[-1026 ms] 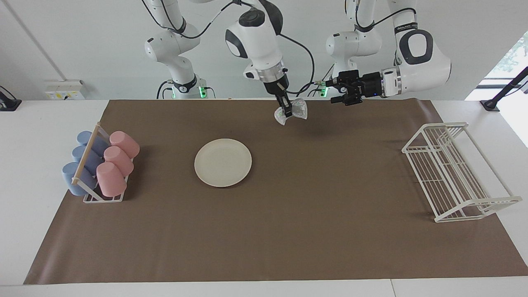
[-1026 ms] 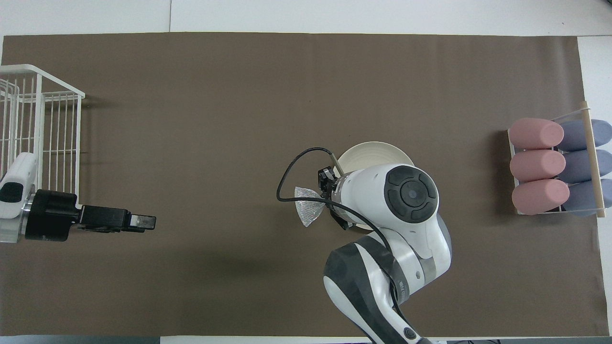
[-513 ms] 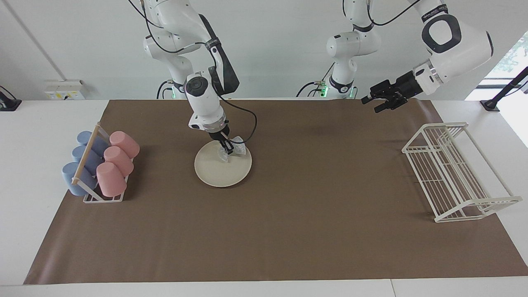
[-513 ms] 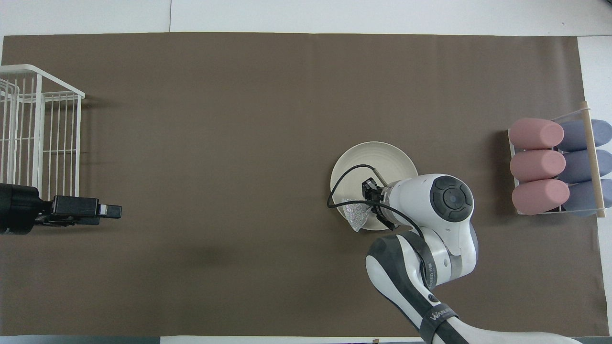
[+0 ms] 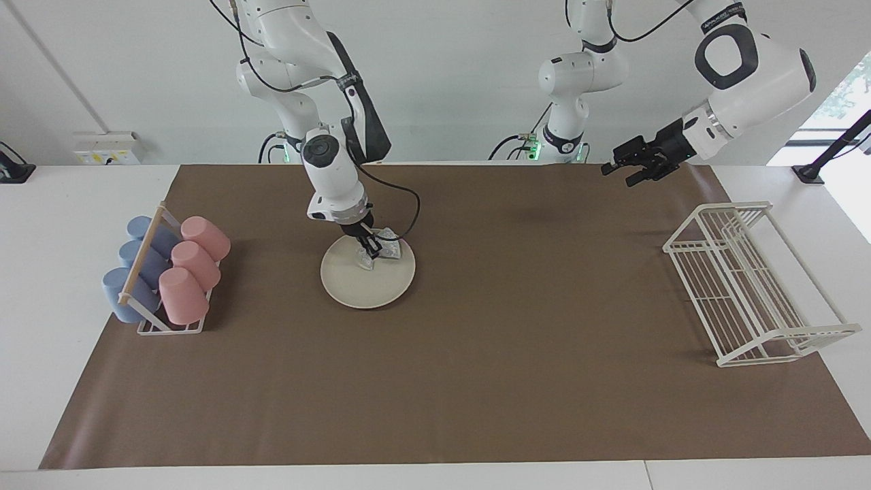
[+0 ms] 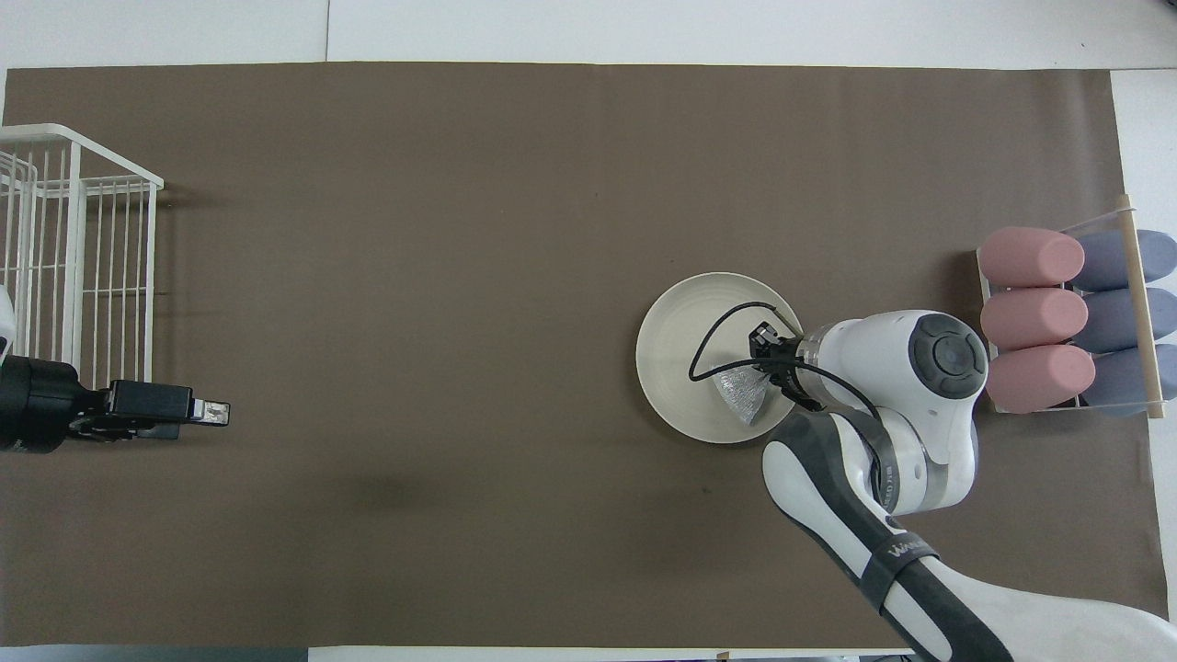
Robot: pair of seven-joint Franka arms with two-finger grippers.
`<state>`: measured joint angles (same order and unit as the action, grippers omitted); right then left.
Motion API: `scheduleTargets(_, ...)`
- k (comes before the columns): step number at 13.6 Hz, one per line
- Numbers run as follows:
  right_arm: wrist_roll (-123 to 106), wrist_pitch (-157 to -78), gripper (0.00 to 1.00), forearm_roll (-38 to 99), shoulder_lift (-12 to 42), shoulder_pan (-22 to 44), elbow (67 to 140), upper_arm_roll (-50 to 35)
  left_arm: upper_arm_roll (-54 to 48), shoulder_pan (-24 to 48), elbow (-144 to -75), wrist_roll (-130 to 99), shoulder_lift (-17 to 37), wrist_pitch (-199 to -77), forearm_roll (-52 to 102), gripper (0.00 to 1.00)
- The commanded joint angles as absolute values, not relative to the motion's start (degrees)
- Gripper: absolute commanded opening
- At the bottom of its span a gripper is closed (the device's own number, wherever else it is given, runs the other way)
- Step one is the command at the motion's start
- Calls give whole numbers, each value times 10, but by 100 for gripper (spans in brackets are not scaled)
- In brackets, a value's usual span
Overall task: Wipe plate with sponge
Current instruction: 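Rub the scrubber around the plate surface with the right gripper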
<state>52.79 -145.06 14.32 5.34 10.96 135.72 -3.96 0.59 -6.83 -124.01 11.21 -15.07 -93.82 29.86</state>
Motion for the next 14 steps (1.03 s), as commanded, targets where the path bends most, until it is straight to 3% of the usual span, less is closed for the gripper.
scheduleTargets(1,504,-1475,0,141,68,97,1362,-47,4,-63,-1230,99,-144,-950,278,100)
scheduleTargets(5,563,-1478,0,149,67,137,1361,-48,3,-62,-1231,90,-144,-954,278,100)
scheduleTargets(10,725,-1550,0,149,78,231,1359,-48,-4,-62,-1233,81,-144,-963,278,100)
scheduleTargets(14,667,-1549,0,149,82,201,1359,-47,-4,-62,-1234,77,-144,-964,277,100)
